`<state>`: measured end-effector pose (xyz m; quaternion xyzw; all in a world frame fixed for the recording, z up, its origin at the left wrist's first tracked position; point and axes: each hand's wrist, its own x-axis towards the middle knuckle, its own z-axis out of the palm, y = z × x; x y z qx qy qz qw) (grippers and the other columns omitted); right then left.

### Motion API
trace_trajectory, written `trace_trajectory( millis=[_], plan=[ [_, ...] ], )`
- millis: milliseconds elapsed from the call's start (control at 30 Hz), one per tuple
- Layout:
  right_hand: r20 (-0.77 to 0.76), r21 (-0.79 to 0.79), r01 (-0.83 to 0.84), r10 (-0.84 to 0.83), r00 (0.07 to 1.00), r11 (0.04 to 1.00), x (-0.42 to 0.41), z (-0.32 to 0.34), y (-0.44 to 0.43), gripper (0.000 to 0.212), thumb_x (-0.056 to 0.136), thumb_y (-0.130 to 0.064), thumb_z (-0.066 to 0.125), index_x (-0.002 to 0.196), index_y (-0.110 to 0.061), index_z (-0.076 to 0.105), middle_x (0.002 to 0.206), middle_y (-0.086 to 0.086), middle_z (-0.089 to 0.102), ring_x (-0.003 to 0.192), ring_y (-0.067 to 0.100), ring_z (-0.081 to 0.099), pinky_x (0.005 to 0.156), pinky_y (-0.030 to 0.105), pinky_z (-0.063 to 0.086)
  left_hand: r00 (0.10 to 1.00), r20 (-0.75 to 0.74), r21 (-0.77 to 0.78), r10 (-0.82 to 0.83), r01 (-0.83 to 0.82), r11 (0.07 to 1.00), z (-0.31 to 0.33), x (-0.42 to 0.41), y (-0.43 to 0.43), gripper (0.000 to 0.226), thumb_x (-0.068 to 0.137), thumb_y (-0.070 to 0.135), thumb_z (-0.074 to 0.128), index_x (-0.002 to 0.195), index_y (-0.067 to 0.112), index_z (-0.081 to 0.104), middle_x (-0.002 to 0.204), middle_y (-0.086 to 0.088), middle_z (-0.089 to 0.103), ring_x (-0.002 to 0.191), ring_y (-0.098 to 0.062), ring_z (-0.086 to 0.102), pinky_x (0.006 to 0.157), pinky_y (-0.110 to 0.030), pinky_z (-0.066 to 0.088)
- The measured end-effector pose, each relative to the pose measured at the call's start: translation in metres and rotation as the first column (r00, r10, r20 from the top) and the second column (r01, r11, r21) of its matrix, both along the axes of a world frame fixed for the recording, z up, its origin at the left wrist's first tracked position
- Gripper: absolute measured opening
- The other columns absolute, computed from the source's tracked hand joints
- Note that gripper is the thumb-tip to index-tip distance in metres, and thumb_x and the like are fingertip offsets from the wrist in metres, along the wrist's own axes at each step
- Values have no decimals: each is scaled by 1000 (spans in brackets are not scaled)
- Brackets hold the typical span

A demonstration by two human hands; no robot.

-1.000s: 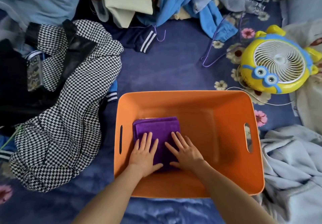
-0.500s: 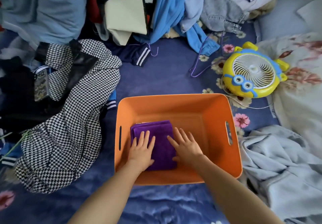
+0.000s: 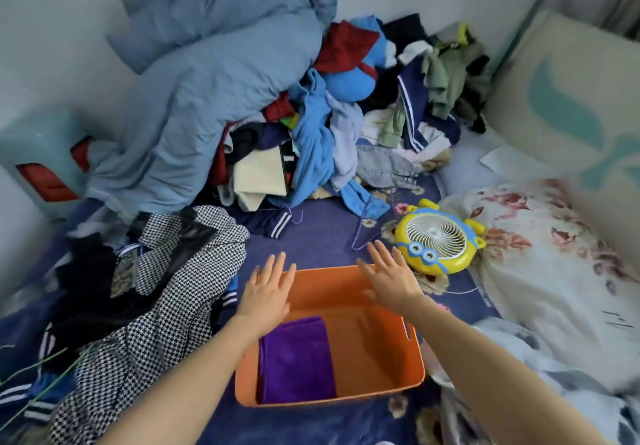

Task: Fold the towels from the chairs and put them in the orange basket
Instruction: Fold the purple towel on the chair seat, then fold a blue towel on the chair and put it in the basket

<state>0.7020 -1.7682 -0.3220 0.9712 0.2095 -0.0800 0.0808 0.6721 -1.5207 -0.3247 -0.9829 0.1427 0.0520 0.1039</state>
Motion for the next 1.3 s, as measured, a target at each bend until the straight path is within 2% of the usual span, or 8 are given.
trace_trajectory(
  millis=[100,167,267,600,767,867,1100,1300],
  plan=[
    [86,-56,23,-19,996,998,11,37,-9,64,95,-38,44,148,-18,15,157,15,-2,145,30,-6,115,48,1,997,80,-26,23,-21,999,41,12,-6,79,88,37,55,149,11,12,156,-19,1,144,-36,5,114,-48,18],
    [171,-80,11,2,985,997,19,57,-13,69,88,-44,56,145,-17,28,154,20,13,144,33,9,114,51,13,991,122,-31,60,-56,998,58,20,-6,74,95,36,43,150,13,-1,156,-16,-12,144,-32,-8,116,-45,8],
    [334,-69,-21,43,942,997,31,84,-20,79,35,-53,89,103,-18,71,116,20,64,111,34,60,82,51,51,974,217,-38,66,-60,997,87,27,-5,75,95,39,41,149,14,-3,156,-15,-13,144,-30,-7,116,-43,8],
    [574,-19,-111,102,812,994,48,183,-23,72,37,-45,91,99,-14,72,107,18,68,101,36,65,75,54,52,880,467,-109,87,-41,993,160,41,3,73,91,37,48,149,13,10,157,-15,0,145,-30,2,114,-44,15],
    [634,-54,-132,136,761,990,48,207,-30,70,36,-46,90,97,-16,73,108,17,68,100,35,66,74,53,53,825,559,-60,89,-66,996,182,45,6,73,78,37,69,139,9,41,148,-18,33,135,-35,33,105,-49,34],
    [666,-68,-131,142,732,989,48,214,-32,71,37,-45,91,98,-15,72,107,17,68,99,35,66,75,55,52,795,603,-56,67,-42,998,188,48,11,67,54,38,85,111,7,67,119,-18,62,108,-35,61,80,-47,53],
    [758,-47,-156,137,638,987,37,209,-28,64,45,-41,89,100,-14,70,93,12,66,87,31,66,75,46,52,745,667,-68,-11,76,995,187,47,23,50,76,43,42,98,7,70,107,-14,68,100,-31,65,76,-44,54],
    [819,7,-127,68,570,992,22,197,-11,60,46,-39,90,95,-16,65,77,8,62,64,27,61,62,34,50,733,677,-94,-66,175,980,185,51,44,42,67,35,72,98,6,70,107,-15,68,101,-32,65,75,-44,54]
  ],
)
